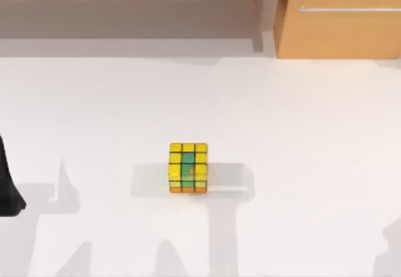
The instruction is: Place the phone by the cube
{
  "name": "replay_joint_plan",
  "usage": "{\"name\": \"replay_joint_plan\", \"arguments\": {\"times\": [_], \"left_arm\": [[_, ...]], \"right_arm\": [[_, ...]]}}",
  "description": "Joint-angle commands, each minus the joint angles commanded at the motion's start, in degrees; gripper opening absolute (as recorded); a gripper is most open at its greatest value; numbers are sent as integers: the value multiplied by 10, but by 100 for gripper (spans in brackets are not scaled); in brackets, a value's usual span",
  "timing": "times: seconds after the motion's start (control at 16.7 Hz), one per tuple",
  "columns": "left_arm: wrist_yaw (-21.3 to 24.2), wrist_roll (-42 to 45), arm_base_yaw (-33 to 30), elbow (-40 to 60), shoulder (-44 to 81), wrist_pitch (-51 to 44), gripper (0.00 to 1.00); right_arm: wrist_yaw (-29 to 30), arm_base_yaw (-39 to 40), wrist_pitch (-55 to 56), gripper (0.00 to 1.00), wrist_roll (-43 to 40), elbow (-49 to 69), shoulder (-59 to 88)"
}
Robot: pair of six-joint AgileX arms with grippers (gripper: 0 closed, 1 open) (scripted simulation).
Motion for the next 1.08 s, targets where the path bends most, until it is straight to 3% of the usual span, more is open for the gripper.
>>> {"name": "replay_joint_plan", "arguments": {"times": [0.54, 1.08], "left_arm": [[0, 0, 0, 0, 0, 0, 100], [0, 0, 0, 0, 0, 0, 100]], "right_arm": [[0, -15, -22, 100, -33, 27, 47], [-1, -14, 82, 100, -30, -20, 105]]}}
